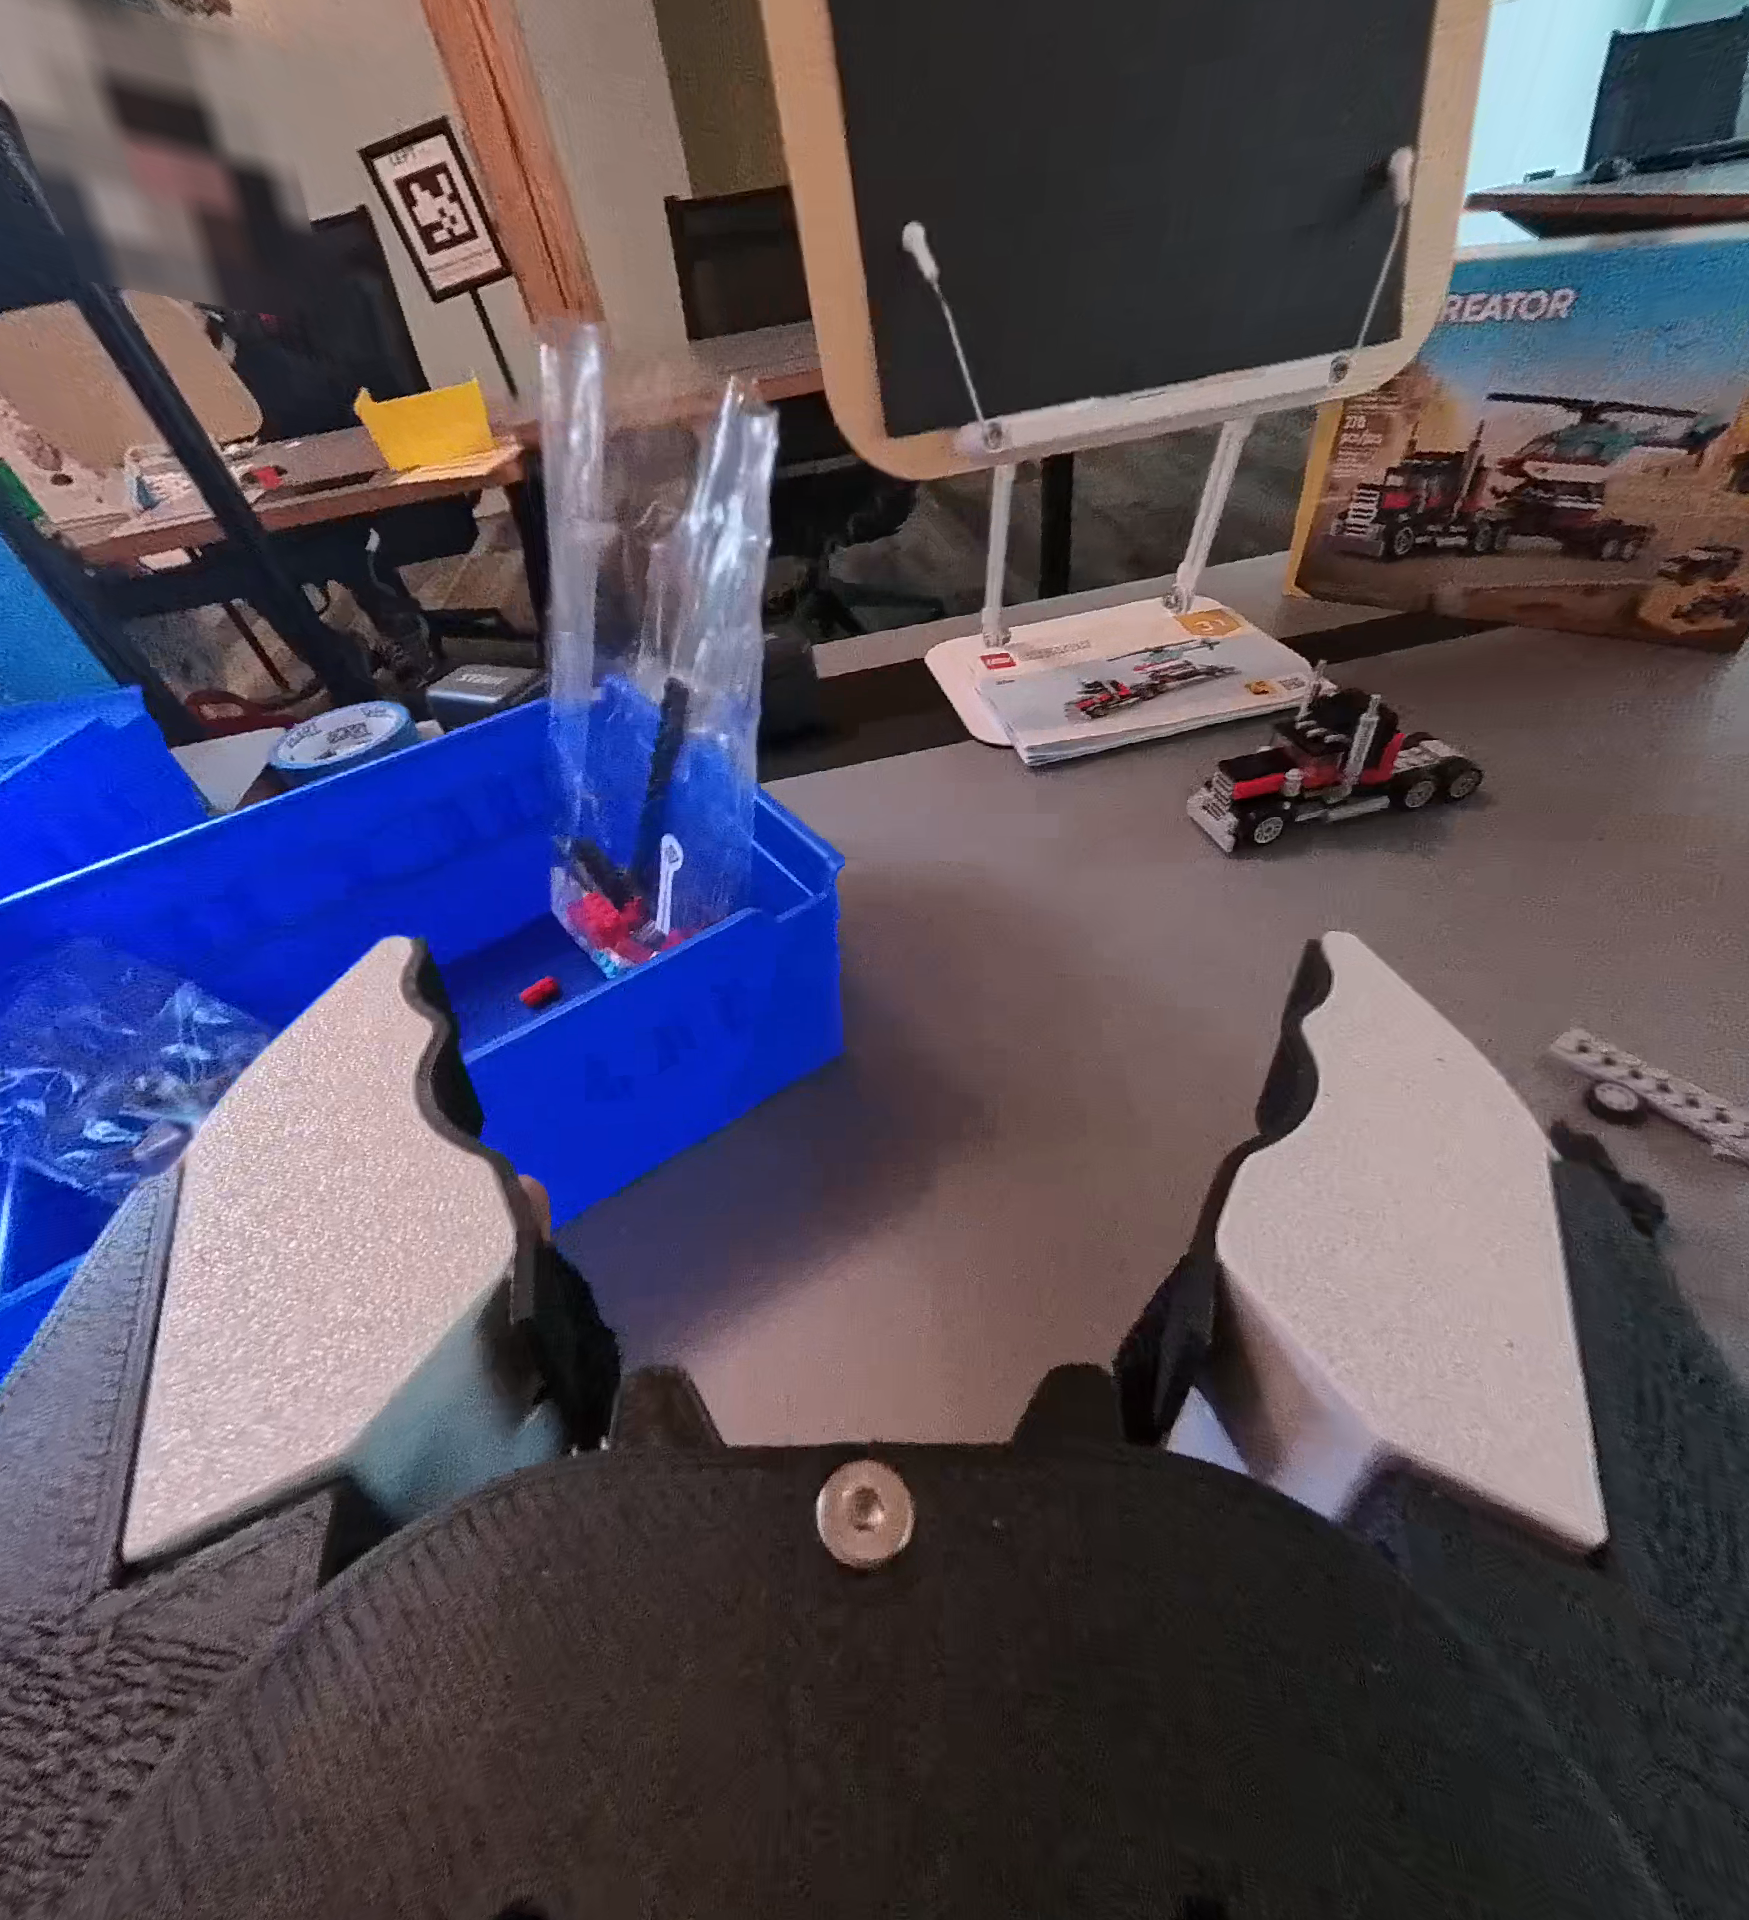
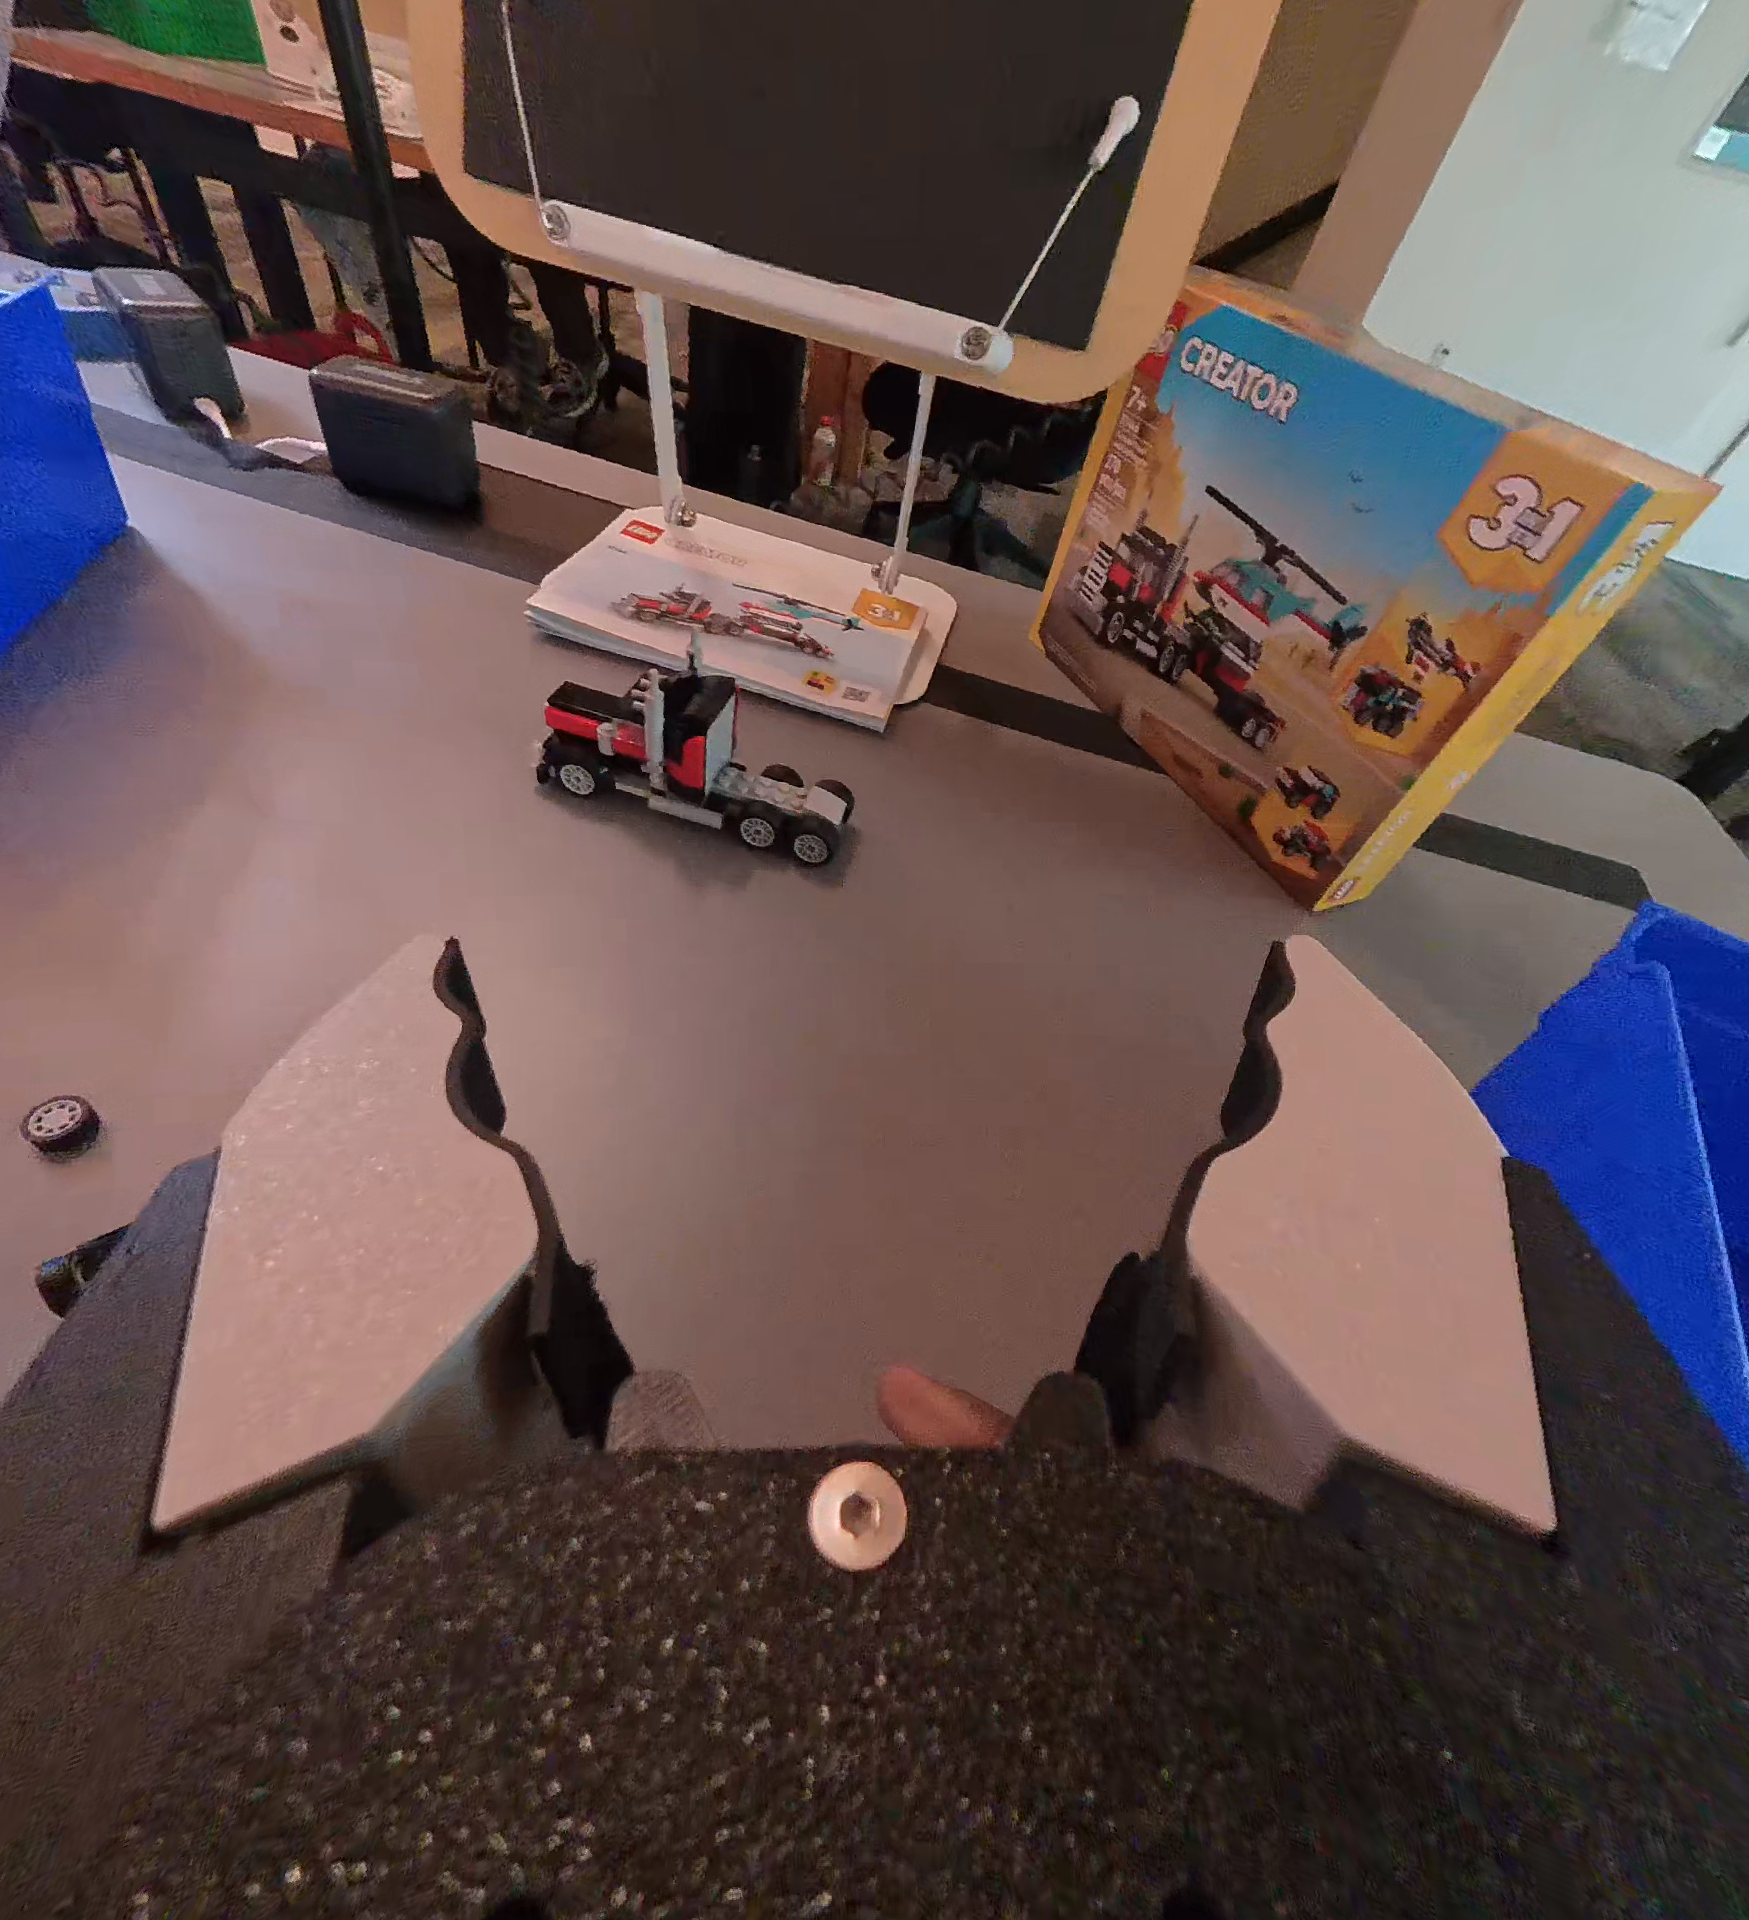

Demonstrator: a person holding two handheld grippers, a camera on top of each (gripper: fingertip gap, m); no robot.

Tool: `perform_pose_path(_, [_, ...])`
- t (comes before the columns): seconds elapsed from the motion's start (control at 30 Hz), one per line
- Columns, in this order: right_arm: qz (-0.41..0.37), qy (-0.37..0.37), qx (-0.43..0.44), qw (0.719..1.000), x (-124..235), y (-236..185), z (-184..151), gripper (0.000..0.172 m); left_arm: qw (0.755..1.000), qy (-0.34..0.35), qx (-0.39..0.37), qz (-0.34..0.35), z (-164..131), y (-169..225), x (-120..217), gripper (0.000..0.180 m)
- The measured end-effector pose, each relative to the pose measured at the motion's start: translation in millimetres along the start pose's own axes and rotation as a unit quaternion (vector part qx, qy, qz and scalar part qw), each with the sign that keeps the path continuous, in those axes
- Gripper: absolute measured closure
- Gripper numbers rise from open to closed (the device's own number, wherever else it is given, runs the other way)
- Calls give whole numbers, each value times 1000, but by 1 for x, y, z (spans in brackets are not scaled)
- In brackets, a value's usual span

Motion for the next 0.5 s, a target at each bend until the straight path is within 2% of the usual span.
perform_pose_path(0.27, [-37, 1, -27, 999, 27, 35, -12, 42, 999, -17, 27, 32, -16, -27, 17, 35])
perform_pose_path(0.5, [-10, 47, -63, 997, 46, 45, -15, 66, 998, -34, 21, 46, -23, -27, 18, 35])
Point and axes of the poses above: each gripper's, where its closed fingertips meet, x back along the fingers, z out of its top, y = z × x across the jaws, the point moved 10 cm from there along x, back along the fingers, and after that the axes turned 6 degrees about x, right-handed, at the moved point
